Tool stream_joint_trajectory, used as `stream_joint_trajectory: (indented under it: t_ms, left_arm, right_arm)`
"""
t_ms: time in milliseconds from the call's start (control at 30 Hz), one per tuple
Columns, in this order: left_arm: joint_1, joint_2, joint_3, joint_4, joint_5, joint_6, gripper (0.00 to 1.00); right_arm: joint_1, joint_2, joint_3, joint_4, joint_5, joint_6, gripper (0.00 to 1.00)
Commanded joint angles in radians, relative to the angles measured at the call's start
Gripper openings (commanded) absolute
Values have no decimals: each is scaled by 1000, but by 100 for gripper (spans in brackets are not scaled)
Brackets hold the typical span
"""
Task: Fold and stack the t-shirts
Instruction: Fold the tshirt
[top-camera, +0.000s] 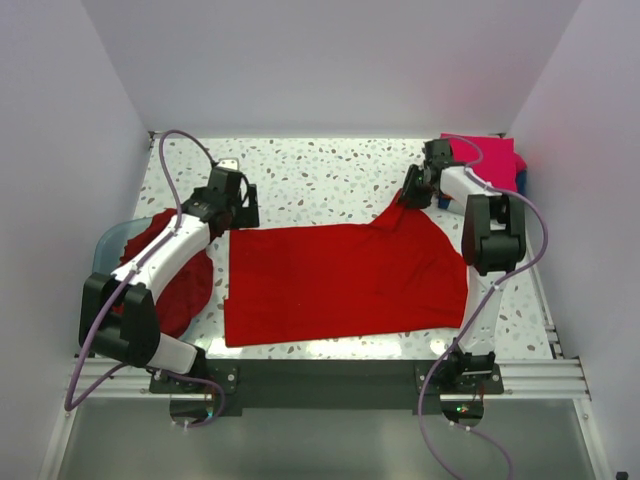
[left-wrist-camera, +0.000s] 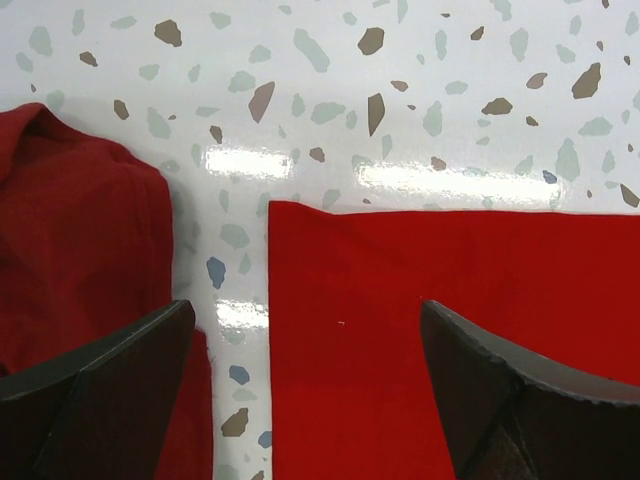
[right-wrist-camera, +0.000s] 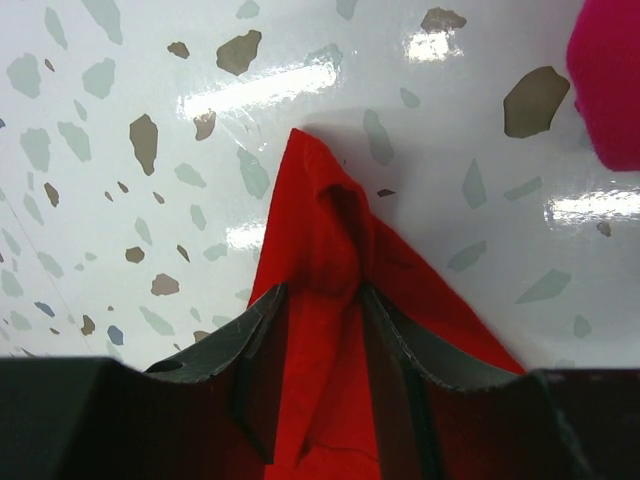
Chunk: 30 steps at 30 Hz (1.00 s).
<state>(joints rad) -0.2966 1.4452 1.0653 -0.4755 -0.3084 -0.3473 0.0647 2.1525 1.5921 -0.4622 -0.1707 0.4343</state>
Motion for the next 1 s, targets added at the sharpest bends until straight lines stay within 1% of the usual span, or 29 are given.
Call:
stream_joint_trajectory:
  t_ms: [0,167,367,667,700,767,800,867,967]
  left_arm:
    - [10,-3,1,35,12,11,100]
    - [11,-3,-2,35,22,8,100]
    - [11,-5,-4,35,26,10,100]
    - [11,1,-4,37,32,10,100]
    - [11,3,-4,38,35,8,100]
    - [11,3,-4,37,38,8,100]
    - [11,4,-4,37,40,8,100]
    - [11,1,-4,38,40,8,100]
    - [11,-2,-5,38,38,7,100]
  right_arm:
    - [3,-40,-29,-10,23,0,39]
    - [3,-69,-38,-13,31,-3,39]
    - [3,-57,-37,-21,31,-2,38]
    - [1,-45,-26,-12,27,4,23]
    - [1,-46,-21,-12,25,6,18]
    - [3,-45,-1,-15,19,11,12]
    - [3,-43,5,-16,17,12,5]
    - [4,-43,20,-23,13,17,0]
    - [4,-46,31,-30,14,18,0]
